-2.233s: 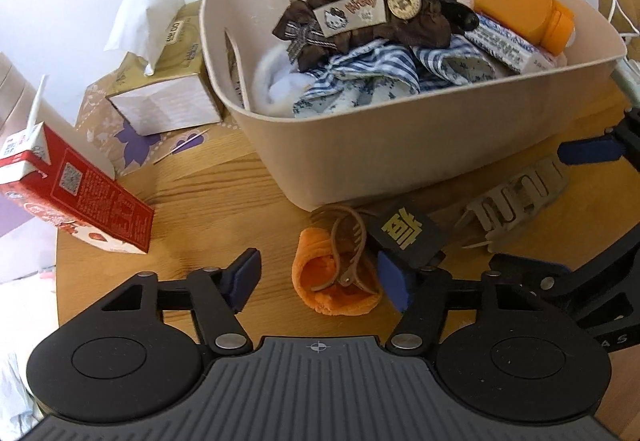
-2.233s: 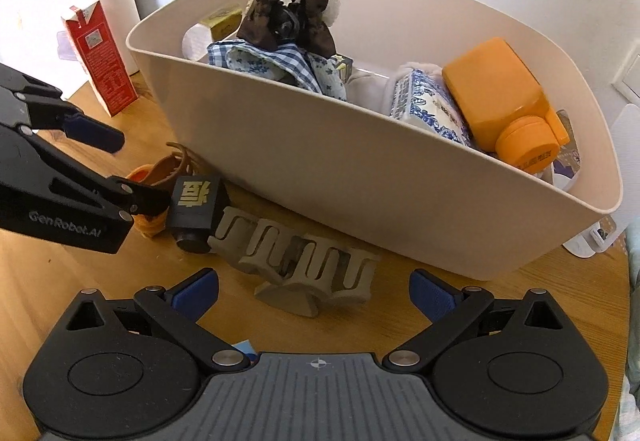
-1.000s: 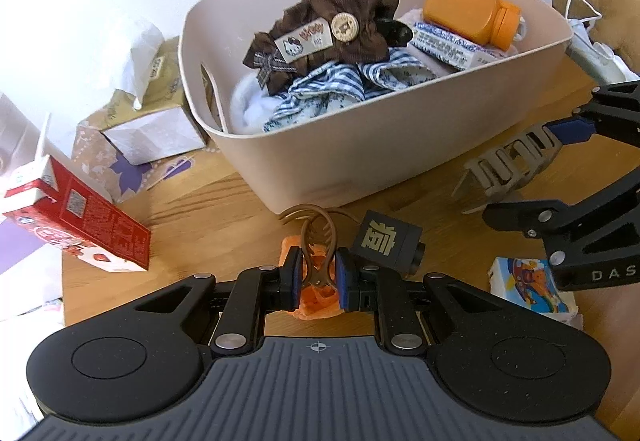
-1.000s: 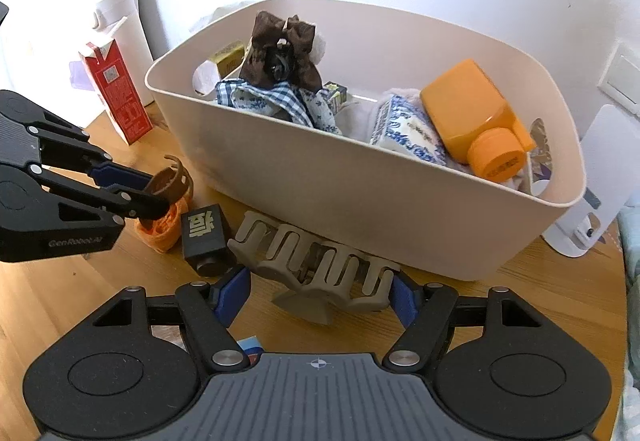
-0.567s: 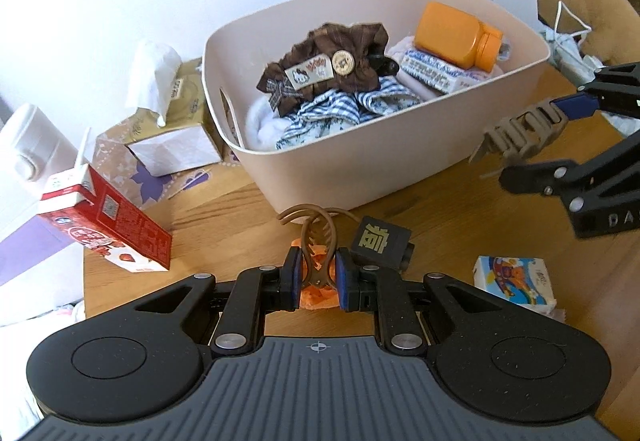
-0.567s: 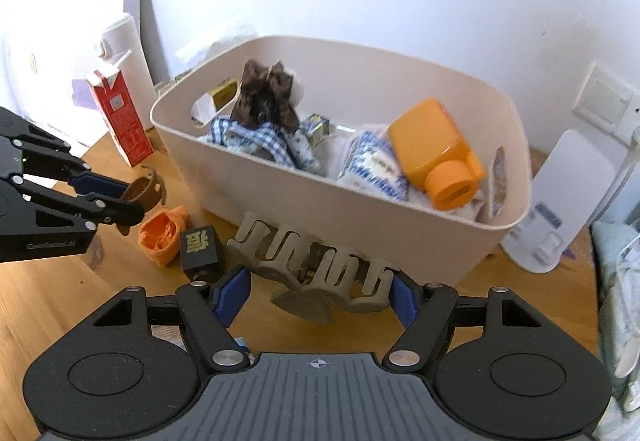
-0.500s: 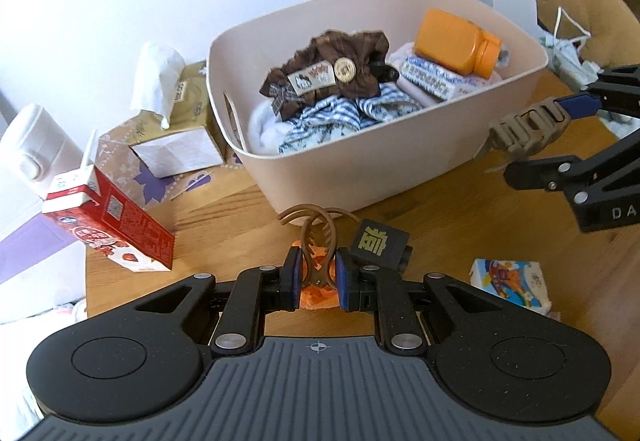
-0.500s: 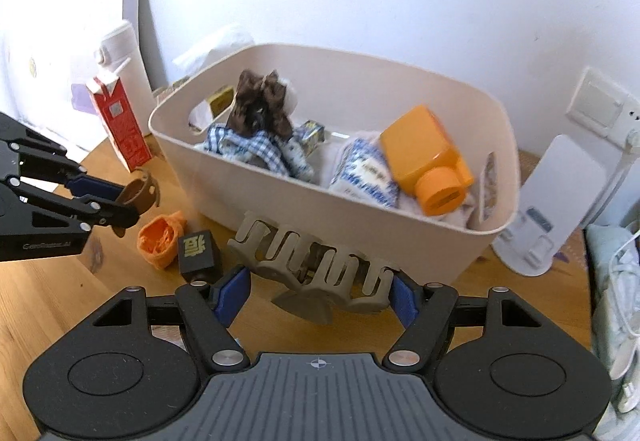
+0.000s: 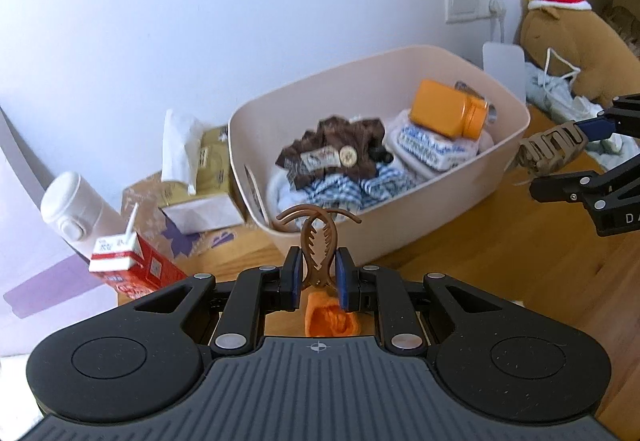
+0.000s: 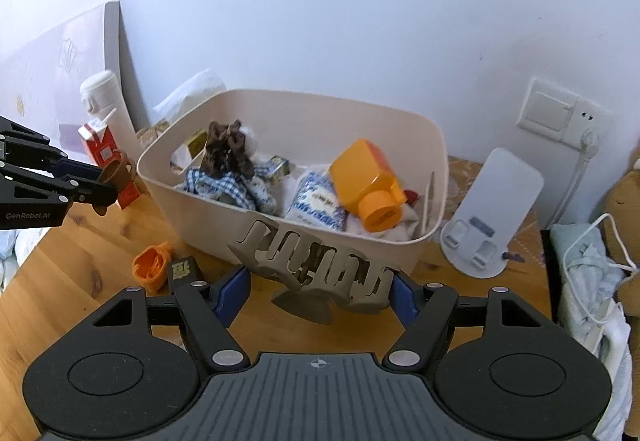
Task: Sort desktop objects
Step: 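Carry the brown clip and beige clip rack up over the basket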
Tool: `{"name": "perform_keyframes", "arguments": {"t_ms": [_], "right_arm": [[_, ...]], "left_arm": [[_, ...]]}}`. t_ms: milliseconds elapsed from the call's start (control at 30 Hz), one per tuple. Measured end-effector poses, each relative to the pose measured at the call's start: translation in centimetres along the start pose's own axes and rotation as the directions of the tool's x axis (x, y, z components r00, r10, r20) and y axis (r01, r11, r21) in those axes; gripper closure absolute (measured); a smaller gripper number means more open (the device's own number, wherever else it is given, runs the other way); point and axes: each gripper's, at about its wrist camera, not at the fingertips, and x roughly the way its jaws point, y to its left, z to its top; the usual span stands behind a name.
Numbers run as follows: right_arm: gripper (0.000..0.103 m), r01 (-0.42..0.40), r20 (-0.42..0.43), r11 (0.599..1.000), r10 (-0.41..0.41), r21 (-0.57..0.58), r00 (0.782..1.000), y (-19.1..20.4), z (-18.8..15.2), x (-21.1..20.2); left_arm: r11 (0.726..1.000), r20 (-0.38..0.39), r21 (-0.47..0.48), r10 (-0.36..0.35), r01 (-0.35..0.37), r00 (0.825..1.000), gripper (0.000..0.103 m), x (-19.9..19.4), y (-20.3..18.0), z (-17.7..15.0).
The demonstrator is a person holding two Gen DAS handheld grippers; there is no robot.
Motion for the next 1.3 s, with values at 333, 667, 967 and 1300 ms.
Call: {"name": "perform_keyframes", "arguments": {"t_ms": [333,667,967,1300], "right_arm": [[0.032,0.040,0.078,0.999,-0.039,-0.014,0.996,-1.4,2.5,-1.4],[0.032,0.071,0.152,0.997,-0.064,-0.038,0.986,-2.2,6.7,-1.1],[0.032,0.064,0.154,0.997,-0.056,-0.043,0.987,-1.9,9.9,1.7],[0.032,0.060,0.087,0.998,-0.060,-0.006,0.994,-2.1,10.8,6.2]], "left_arm": [[0.996,0.031,-0.079,0.038,-0.035,0.999,0.086,-0.4,0.7,2.9],[0.998,0.080,-0.054,0.050,-0.046,0.996,0.086,0.2,0.8,6.7],[0.992,0.091,-0.103,0.076,-0.066,0.993,0.086,2.3,0.9,9.0],[0.971,0.042,-0.213,0.122,-0.110,0.992,0.086,5.8,2.3,10.4]]}}
